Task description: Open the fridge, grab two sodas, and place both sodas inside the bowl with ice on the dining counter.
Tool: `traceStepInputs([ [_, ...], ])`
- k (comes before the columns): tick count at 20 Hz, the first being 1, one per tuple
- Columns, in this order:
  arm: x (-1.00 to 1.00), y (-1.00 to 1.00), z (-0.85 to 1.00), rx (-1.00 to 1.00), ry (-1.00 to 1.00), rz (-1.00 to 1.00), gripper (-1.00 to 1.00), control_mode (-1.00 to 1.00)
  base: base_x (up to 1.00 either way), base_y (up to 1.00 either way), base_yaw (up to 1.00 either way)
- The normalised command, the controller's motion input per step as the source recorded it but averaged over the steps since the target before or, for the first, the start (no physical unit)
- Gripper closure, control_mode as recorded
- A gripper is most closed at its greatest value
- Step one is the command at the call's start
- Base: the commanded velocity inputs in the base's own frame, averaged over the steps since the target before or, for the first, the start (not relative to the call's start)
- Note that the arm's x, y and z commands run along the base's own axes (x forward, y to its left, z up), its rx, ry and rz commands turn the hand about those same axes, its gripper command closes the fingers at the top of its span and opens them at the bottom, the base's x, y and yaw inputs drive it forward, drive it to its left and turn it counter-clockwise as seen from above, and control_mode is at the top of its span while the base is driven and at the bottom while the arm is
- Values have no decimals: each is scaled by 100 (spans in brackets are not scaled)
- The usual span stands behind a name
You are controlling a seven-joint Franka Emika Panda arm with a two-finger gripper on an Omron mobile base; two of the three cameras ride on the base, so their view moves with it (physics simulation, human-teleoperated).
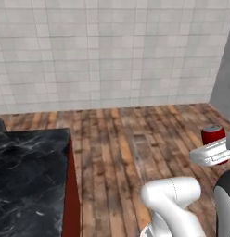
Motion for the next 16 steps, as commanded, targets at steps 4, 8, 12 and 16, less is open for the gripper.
traceStepInputs([
  [4,0,0,0,0,0,0,100,100,19,8,52],
  [8,0,0,0,0,0,0,100,100,6,0,50],
  [12,0,0,0,0,0,0,100,100,0,0,52],
  [16,0,0,0,0,0,0,100,100,1,5,53],
])
